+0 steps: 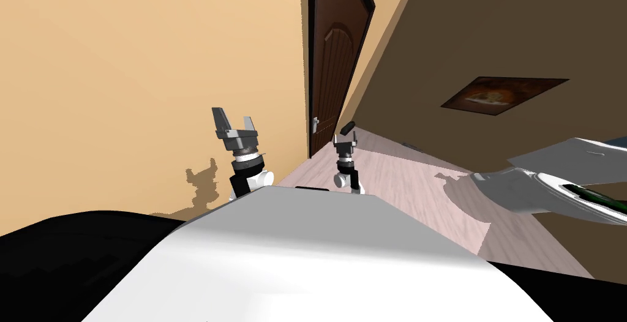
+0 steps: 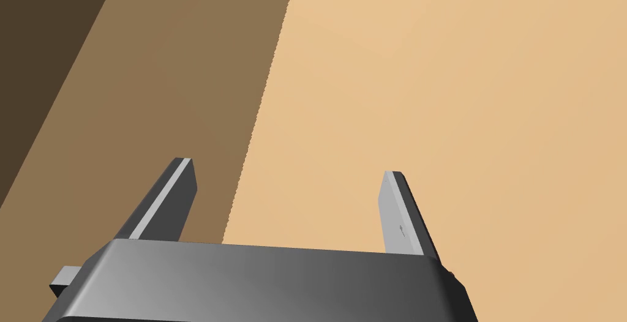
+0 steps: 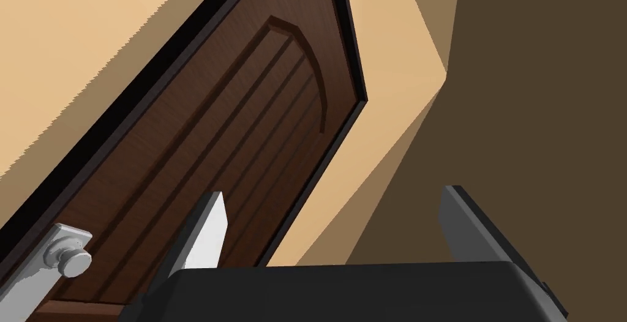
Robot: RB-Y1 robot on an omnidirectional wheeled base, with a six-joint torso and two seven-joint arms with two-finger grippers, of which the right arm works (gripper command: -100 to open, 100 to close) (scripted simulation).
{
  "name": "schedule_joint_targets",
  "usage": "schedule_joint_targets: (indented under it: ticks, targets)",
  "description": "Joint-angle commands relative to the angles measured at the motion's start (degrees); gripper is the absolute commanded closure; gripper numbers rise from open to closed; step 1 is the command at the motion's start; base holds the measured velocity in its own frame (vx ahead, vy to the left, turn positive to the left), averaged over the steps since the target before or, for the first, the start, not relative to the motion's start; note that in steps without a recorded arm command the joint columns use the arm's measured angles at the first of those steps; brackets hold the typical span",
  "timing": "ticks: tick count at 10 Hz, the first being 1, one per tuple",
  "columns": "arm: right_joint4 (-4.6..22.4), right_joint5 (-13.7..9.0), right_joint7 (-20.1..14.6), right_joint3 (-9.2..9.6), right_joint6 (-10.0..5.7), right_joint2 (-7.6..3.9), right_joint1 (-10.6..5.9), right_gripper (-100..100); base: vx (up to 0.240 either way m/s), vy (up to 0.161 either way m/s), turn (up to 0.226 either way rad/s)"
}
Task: Pull the door open
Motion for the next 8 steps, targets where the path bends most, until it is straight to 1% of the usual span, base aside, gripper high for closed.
schedule_joint_targets:
  ticks: [1, 8]
  targets:
    - [1.8, -1.3, -2.1, 1.40, 0.25, -0.62, -1.81, -100, 0.098, -0.056, 0.039]
    - [9.5, -6.7, -11.0, 8.71, 0.36, -3.45, -8.38, -100, 0.092, -0.046, 0.044]
